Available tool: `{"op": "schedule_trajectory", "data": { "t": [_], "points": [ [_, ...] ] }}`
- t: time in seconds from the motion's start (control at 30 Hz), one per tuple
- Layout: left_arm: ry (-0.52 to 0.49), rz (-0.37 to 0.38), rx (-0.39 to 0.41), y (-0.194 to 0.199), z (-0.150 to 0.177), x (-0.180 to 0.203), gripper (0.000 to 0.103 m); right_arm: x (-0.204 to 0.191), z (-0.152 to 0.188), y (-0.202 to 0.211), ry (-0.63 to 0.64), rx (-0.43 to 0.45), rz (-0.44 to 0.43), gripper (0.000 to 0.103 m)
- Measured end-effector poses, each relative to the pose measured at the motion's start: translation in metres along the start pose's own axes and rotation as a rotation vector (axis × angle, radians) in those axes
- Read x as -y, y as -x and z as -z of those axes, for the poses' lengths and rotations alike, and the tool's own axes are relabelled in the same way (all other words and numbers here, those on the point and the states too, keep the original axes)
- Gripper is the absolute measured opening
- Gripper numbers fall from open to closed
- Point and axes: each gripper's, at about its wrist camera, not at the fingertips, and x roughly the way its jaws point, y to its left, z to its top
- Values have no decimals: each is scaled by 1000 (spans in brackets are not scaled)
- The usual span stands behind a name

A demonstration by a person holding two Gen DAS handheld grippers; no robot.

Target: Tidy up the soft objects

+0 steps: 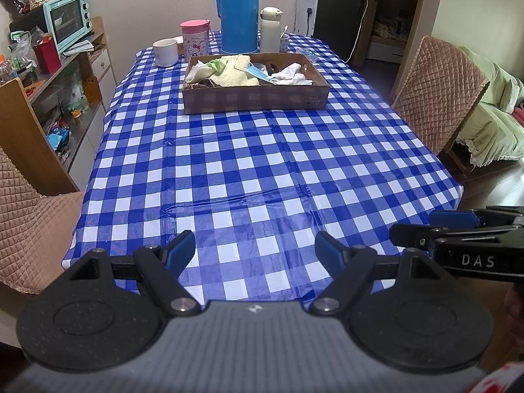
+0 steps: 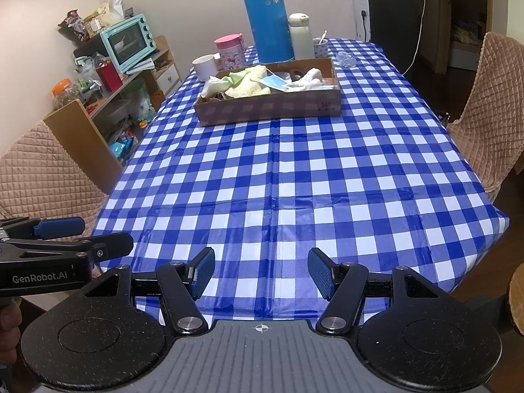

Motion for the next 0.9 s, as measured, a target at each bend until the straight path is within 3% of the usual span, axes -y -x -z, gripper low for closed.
{"op": "schedule_trajectory", "data": {
  "t": [0.9],
  "points": [
    [-1,0,0,-2,-1,-1,79,-1,-1,-2,-2,-3,1,63]
  ]
}}
